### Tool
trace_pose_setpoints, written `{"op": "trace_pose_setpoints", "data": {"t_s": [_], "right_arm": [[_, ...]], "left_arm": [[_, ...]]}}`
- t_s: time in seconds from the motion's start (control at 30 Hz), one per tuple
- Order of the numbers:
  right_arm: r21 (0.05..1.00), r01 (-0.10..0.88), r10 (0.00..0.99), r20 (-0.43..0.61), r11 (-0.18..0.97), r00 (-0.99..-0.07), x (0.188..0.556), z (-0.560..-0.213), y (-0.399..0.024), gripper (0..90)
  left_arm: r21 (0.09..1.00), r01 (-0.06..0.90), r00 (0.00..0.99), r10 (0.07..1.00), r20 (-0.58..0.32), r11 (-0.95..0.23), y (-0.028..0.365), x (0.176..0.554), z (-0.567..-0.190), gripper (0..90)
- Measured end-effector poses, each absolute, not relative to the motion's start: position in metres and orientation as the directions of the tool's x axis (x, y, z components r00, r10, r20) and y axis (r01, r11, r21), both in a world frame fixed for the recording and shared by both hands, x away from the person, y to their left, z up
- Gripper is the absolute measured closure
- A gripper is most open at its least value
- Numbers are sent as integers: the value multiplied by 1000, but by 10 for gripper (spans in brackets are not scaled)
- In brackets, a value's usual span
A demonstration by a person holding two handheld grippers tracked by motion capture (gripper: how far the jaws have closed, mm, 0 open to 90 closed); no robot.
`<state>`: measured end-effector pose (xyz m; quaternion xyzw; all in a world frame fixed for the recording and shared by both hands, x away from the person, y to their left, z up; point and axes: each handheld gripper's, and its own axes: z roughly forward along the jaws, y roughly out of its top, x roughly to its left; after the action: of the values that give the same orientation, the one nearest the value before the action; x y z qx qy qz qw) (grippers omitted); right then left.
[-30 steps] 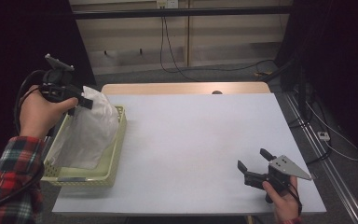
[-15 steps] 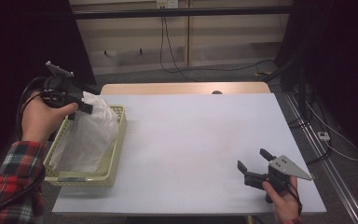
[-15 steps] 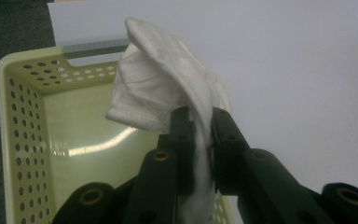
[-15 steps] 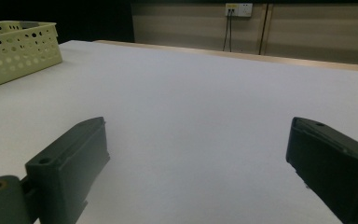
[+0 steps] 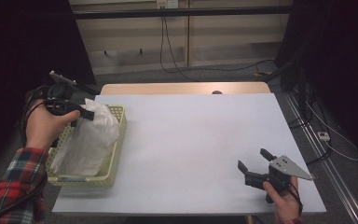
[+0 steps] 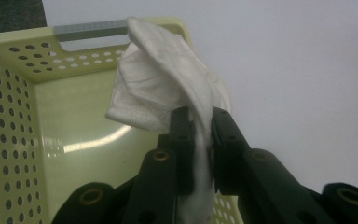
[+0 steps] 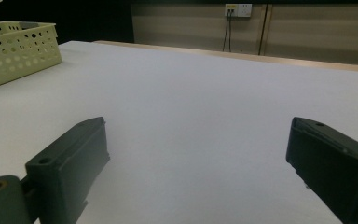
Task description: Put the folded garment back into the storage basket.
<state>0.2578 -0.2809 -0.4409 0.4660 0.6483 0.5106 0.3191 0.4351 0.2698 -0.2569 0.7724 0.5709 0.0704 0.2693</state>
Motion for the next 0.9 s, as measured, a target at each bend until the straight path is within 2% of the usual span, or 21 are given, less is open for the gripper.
{"op": "trace_pose_setpoints", "data": {"t_s": [0.9], "right_arm": [[960,275,931,57,48,-360,258,-441,-282,54]], "left_arm": [[483,858,310,926,-217,-174,283,438,-282,807]]}}
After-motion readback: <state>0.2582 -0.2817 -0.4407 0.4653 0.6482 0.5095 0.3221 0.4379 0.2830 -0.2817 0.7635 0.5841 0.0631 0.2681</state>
